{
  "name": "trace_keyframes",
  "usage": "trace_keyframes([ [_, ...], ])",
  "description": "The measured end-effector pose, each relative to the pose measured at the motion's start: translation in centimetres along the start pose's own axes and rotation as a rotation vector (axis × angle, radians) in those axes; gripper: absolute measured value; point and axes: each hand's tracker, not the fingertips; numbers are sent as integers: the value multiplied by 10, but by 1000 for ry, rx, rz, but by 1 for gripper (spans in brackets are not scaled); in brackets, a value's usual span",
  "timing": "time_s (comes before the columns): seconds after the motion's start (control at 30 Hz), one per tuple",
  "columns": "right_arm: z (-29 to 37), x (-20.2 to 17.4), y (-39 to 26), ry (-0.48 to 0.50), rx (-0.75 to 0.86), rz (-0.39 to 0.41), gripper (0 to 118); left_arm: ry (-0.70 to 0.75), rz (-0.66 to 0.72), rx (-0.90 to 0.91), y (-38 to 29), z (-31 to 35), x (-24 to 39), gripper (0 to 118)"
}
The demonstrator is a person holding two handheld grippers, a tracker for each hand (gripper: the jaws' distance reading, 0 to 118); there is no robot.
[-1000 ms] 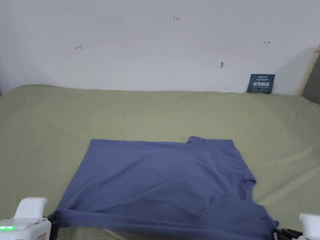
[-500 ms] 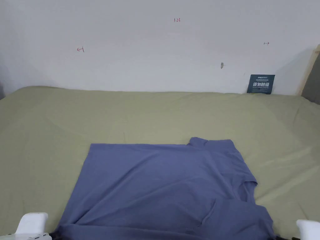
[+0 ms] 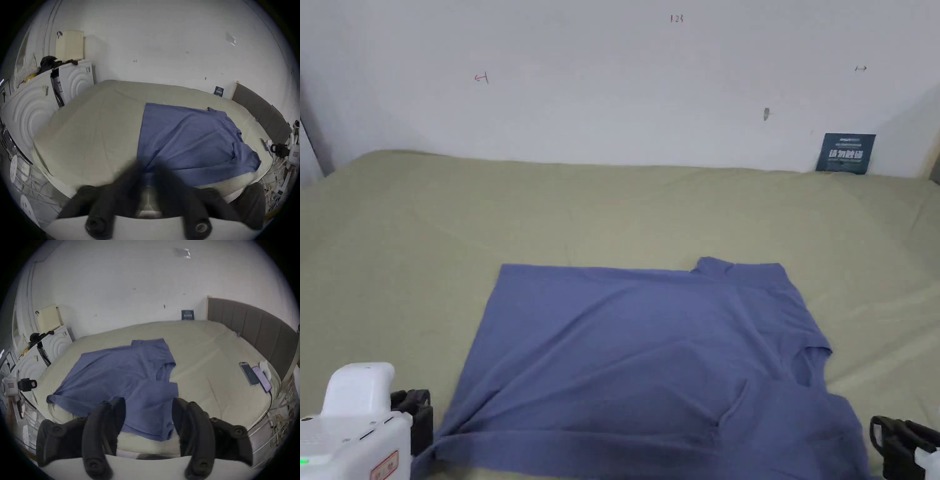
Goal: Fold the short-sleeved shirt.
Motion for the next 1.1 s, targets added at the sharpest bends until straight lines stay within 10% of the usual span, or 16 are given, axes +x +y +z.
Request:
trace_keyframes([
  [0.57,-14,9,-23,16,-126,-13,0,15,82,-229,-41,-35,-42,3],
  [0.6,-13,10,-23,18,-129,-15,0,21,77,-239,-39,-39,-42,22],
  [0.67,-15,13,-24,24,-146,-25,0,36,73,-253,-35,-48,-44,107],
  [0.7,-16,15,-24,23,-153,-26,0,37,82,-266,-35,-56,-47,118],
  [0.9,-21,25,-29,13,-185,-38,0,58,96,-358,-39,-100,-53,116],
  [1.03,-24,31,-31,-1,-209,-34,0,32,98,-368,-35,-106,-52,86],
  [1.1,-26,35,-32,-6,-221,-28,0,-33,124,-383,-32,-104,-51,31],
])
